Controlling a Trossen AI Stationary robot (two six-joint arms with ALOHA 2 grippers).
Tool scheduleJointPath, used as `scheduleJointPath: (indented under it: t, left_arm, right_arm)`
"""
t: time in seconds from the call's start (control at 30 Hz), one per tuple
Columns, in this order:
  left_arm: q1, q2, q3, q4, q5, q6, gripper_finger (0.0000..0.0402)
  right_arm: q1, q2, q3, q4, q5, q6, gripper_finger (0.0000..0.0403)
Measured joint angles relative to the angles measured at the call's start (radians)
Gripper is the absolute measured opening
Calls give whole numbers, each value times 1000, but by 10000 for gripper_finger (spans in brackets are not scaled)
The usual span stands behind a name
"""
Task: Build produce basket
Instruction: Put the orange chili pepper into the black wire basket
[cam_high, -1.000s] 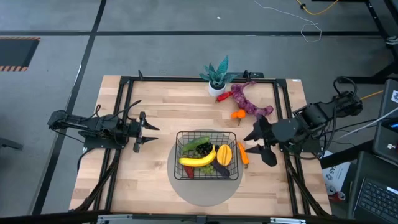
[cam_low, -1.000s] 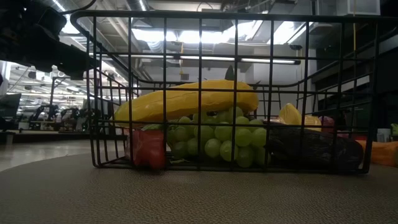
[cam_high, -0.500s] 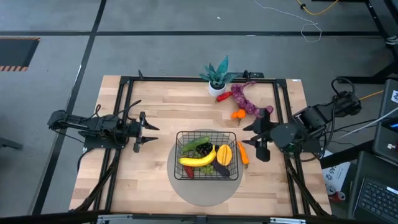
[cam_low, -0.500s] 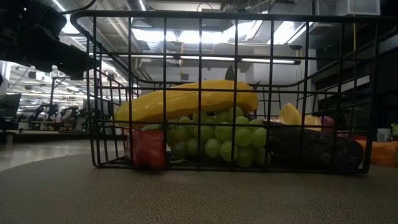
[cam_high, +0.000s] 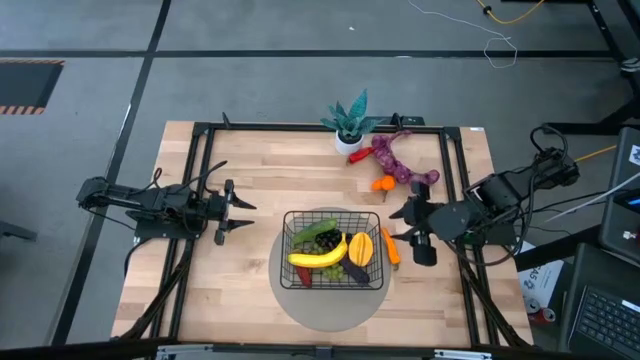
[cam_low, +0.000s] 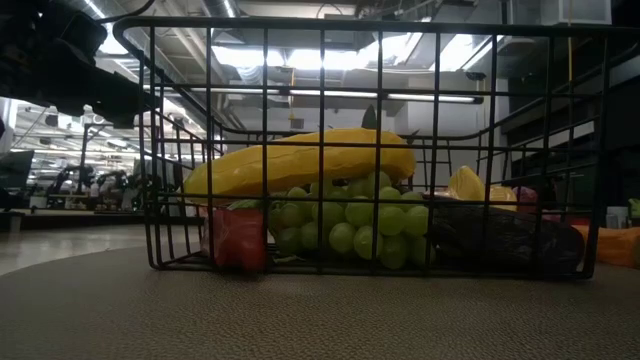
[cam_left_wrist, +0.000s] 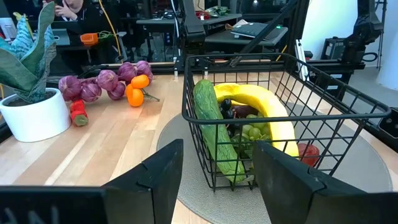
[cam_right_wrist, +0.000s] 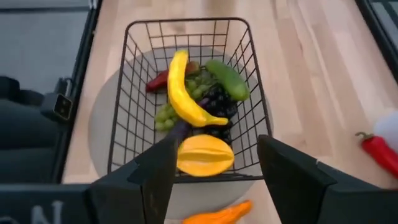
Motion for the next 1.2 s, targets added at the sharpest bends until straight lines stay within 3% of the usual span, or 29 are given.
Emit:
scheduleJointPath:
  t: [0.23, 0.5, 1.0, 1.2]
  left_arm:
    - [0, 0, 0, 0, 0, 0, 188]
    - [0, 0, 0, 0, 0, 0, 188]
    - [0, 0, 0, 0, 0, 0, 188]
    - [0, 0, 0, 0, 0, 0, 188]
  right_arm:
    - [0, 6, 0, -4, 96, 19, 223]
    - [0, 11, 0, -3, 38, 20, 223]
    - [0, 11, 0, -3, 36, -4, 223]
    - [-30, 11, -1, -155, 219, 229, 223]
